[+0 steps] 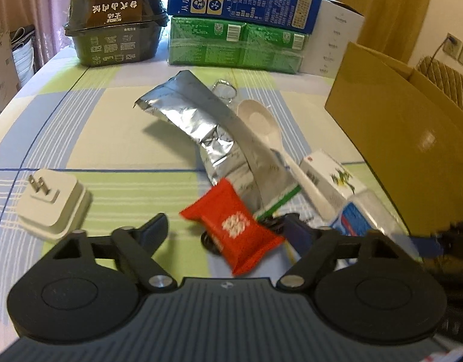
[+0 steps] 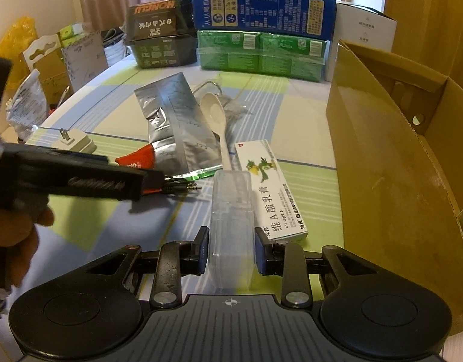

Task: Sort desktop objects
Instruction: 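Grasp the clear plastic case with the right tool while the left grasps the red candy packet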

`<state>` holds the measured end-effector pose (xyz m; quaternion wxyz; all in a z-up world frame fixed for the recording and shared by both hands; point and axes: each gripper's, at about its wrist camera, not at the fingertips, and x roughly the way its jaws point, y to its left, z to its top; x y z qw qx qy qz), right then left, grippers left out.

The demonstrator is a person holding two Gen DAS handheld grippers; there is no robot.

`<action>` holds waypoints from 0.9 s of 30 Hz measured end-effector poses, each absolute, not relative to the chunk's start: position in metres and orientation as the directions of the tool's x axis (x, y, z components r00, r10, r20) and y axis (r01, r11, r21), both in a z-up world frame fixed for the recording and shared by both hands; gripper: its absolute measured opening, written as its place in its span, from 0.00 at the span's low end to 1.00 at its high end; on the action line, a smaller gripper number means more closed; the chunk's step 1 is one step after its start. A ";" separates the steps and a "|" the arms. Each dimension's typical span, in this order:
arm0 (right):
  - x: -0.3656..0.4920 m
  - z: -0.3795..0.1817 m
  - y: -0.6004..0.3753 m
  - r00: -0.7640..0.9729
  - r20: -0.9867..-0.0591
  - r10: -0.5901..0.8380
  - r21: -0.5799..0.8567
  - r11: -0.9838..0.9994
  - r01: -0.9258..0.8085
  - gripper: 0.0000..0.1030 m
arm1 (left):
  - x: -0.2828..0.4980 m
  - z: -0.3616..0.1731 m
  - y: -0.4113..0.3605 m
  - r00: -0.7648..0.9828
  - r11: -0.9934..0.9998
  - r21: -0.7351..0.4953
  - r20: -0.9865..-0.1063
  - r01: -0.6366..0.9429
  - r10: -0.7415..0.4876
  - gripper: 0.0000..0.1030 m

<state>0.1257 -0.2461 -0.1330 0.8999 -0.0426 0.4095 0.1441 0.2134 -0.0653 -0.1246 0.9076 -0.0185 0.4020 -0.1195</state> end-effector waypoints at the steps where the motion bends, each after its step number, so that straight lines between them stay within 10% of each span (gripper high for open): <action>1: 0.126 -0.133 -0.246 0.624 -0.749 0.225 0.041 0.955 -0.294 0.27 | 0.216 -0.126 -0.067 0.648 0.972 -0.129 -0.727 0.197 -0.228 0.64; 8: 0.124 -0.134 -0.246 0.620 -0.748 0.238 0.058 0.953 -0.297 0.27 | 0.207 -0.127 -0.061 0.617 0.974 -0.103 -0.759 0.201 -0.208 0.25; 22: 0.056 -0.132 -0.244 0.606 -0.745 0.278 0.094 0.944 -0.317 0.27 | 0.094 -0.124 -0.053 0.560 0.958 -0.121 -0.789 0.260 -0.252 0.25; 27: 0.055 -0.137 -0.240 0.612 -0.748 0.256 0.055 0.943 -0.327 0.35 | 0.083 -0.126 -0.055 0.597 0.967 -0.076 -0.774 0.242 -0.210 0.44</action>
